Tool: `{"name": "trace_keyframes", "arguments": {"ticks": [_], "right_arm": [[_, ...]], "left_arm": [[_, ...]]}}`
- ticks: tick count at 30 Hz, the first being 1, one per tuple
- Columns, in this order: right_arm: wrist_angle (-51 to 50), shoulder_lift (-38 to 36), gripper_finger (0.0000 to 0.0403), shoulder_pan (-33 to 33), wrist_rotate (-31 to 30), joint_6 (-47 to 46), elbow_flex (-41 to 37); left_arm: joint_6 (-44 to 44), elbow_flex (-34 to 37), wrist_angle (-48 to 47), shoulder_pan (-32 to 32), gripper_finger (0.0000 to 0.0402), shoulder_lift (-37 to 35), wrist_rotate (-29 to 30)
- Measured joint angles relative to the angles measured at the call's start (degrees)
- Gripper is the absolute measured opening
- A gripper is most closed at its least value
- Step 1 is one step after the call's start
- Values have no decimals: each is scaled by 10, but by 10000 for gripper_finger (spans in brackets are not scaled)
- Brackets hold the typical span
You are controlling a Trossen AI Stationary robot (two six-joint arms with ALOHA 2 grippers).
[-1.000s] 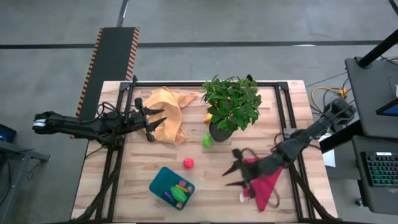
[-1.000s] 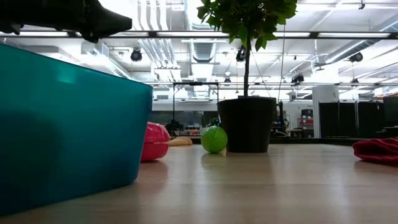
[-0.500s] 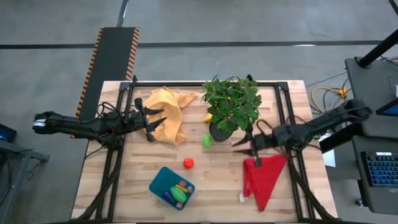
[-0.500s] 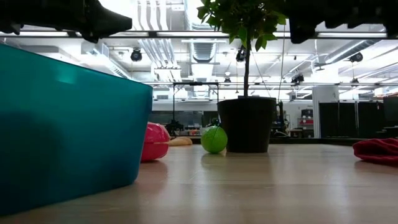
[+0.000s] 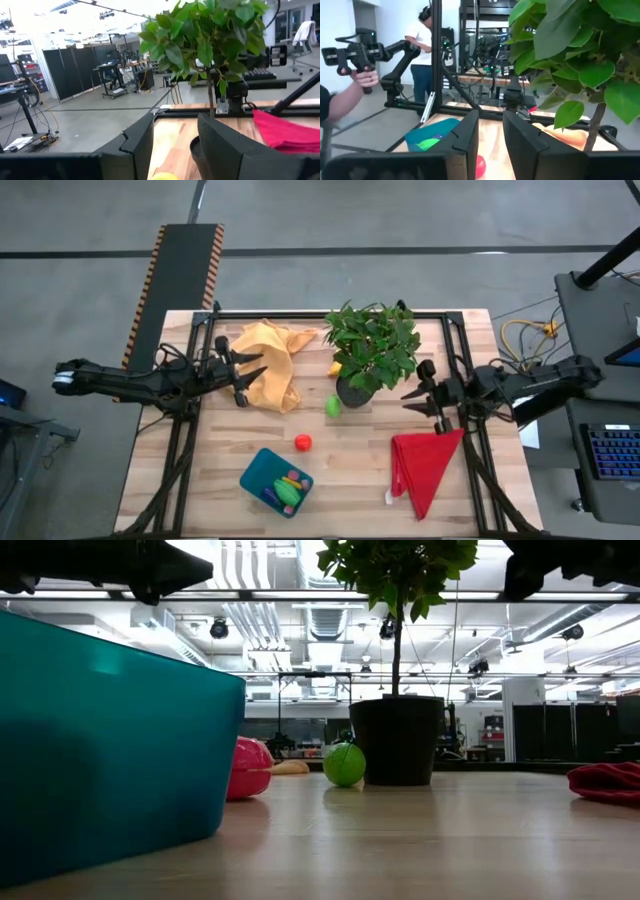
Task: Pick and placing Produce into tupperware
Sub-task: Put the yellow banana into the blue bin
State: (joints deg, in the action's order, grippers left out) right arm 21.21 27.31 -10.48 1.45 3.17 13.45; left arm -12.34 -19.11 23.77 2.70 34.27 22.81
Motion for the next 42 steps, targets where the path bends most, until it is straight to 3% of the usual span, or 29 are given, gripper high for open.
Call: {"name": "trace_keyframes", "arguments": {"ticks": [14, 19, 24, 28, 33, 38, 42], "right_arm": [[-1, 6, 116, 0, -4, 59, 23], [-9, 6, 128, 0, -4, 59, 23], [-10, 6, 140, 0, -5, 58, 23], [-14, 6, 148, 0, -5, 56, 22], [-14, 6, 153, 0, -6, 54, 22], [-14, 6, 150, 0, -6, 53, 22], [-16, 6, 146, 0, -6, 43, 22]], "left_arm": [[-30, -24, -3, -6, 140, 100, 4], [41, -58, -6, -62, 164, 136, 16], [86, -113, -86, -156, 218, 176, -90], [3, -179, -190, -200, 248, 236, -167], [-85, -262, -277, -219, 255, 321, -202], [-166, -298, -232, -221, 254, 395, -218], [-128, -299, -139, -232, 248, 444, -193]]}}
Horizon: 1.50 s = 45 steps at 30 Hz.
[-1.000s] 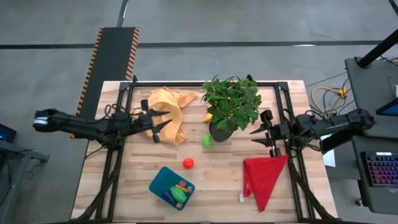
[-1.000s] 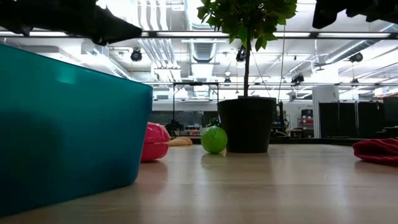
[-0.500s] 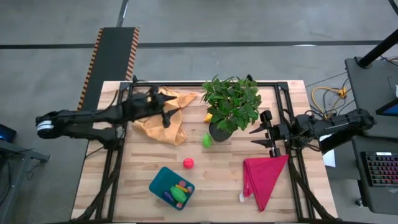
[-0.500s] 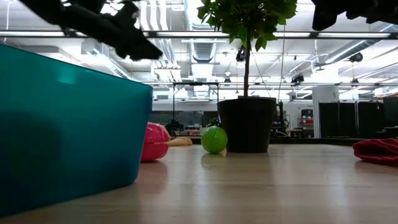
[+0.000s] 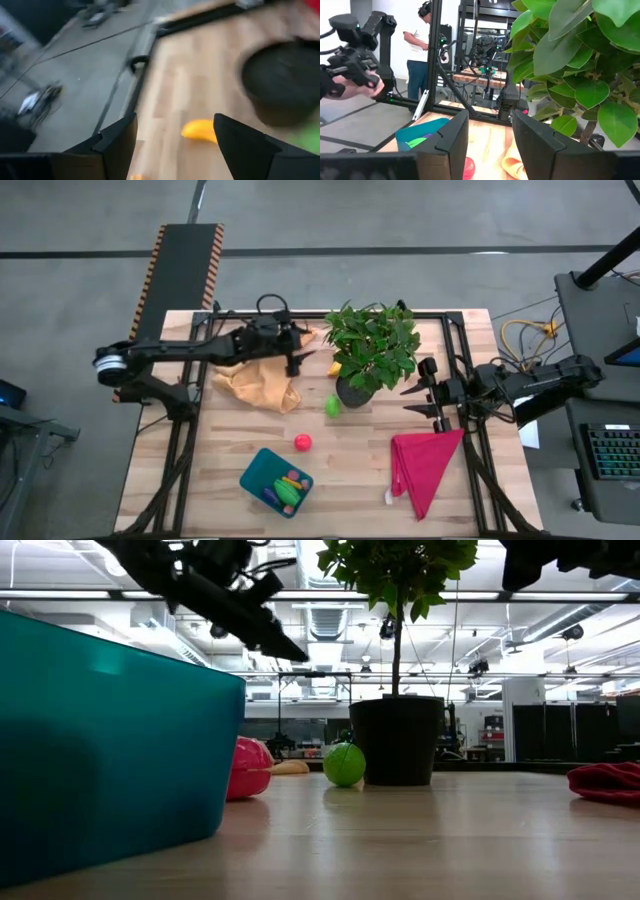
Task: Pick and placing Produce into tupperware
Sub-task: Put the yellow banana into the blue bin
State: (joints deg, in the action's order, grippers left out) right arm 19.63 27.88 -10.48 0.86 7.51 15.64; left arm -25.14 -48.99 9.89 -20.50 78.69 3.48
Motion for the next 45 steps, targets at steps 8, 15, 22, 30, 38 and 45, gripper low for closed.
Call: {"name": "trace_keyframes", "arguments": {"ticks": [8, 15, 22, 30, 38, 45], "right_arm": [[-9, 0, 147, 0, 0, -15, 0], [-15, 0, 150, 0, 0, -15, 0], [-15, 0, 150, 0, 0, -15, 0], [-19, 0, 147, 0, 0, -15, 0], [-19, 0, 136, 0, 0, -15, 0], [-25, 0, 132, 0, -10, -14, 0]], "left_arm": [[329, 0, 113, -48, 246, 66, 62], [532, -30, 123, -55, 246, 107, -6], [549, -68, 68, -55, 246, 160, -33], [586, -71, 57, -53, 246, 209, -36], [570, -109, 53, -34, 246, 244, -67], [519, -154, -8, -9, 246, 272, -75]]}}
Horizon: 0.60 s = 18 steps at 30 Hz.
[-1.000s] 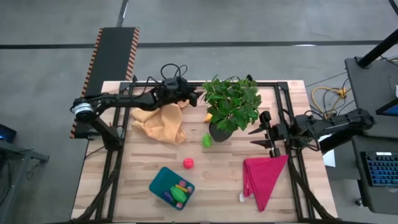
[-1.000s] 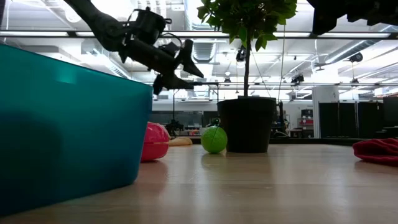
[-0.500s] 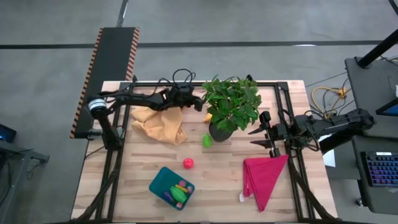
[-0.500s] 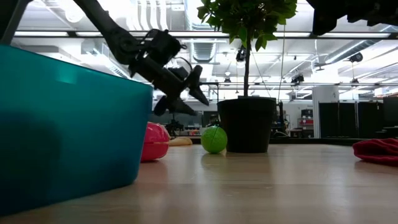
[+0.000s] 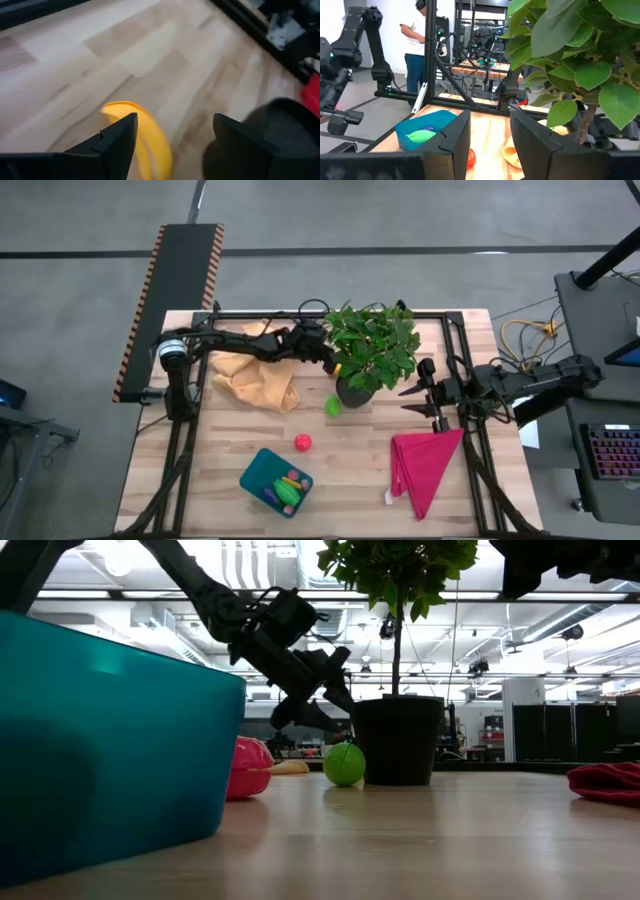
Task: Pick and placing Produce into tupperware
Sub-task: Put the yellow banana into the blue bin
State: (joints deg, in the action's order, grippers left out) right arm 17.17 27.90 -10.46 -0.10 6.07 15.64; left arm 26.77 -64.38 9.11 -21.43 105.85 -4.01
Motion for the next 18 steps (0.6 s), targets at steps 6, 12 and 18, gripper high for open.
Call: {"name": "trace_keyframes", "arguments": {"ticks": [6, 12, 18], "right_arm": [[-3, 0, 138, 0, 0, 0, 0], [-5, 0, 141, 0, 0, 1, 0], [-5, 0, 137, 0, 0, 0, 0]], "left_arm": [[34, -4, -11, 0, 246, 11, 14], [61, -4, -6, 2, 246, 35, 22], [75, -4, -6, 10, 246, 54, 20]]}}
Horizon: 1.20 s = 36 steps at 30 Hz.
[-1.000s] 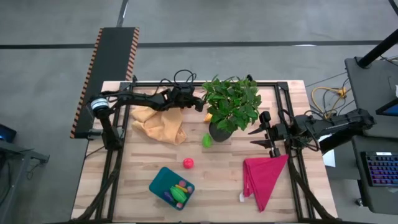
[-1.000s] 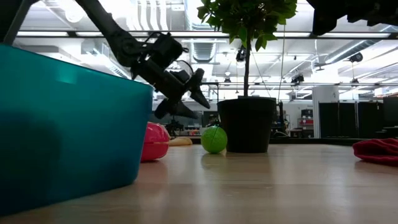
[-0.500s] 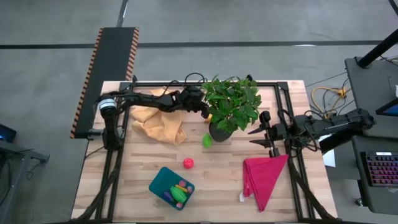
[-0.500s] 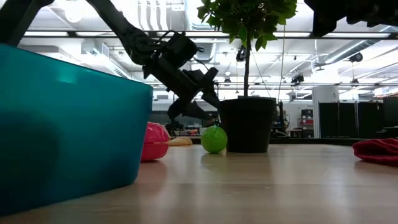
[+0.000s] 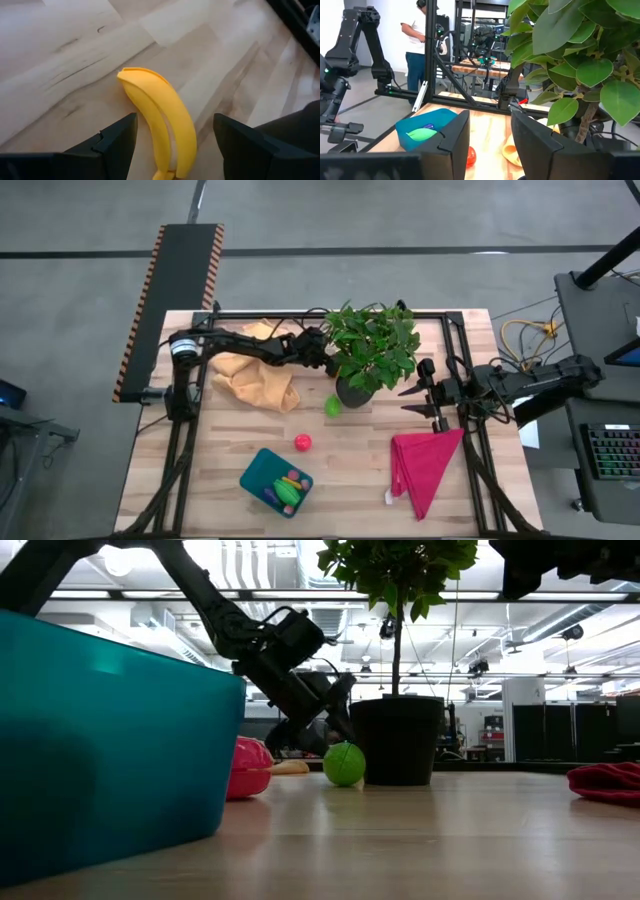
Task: Pick and placing Produce into tupperware
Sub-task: Put the yellow banana into the blue bin
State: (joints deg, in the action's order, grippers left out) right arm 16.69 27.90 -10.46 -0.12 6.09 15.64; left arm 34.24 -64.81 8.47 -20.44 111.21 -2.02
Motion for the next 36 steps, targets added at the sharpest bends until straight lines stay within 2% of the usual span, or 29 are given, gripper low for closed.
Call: {"name": "trace_keyframes", "arguments": {"ticks": [12, 25, 36], "right_arm": [[-2, 0, 128, 0, 0, 1, 0], [-3, 0, 128, 0, 0, 1, 0], [-3, 0, 126, 0, 0, 1, 0]], "left_arm": [[0, -38, -3, 11, 246, 41, 1], [-2, -34, -18, 13, 246, 40, 0], [-45, -33, -23, 16, 246, 41, 9]]}}
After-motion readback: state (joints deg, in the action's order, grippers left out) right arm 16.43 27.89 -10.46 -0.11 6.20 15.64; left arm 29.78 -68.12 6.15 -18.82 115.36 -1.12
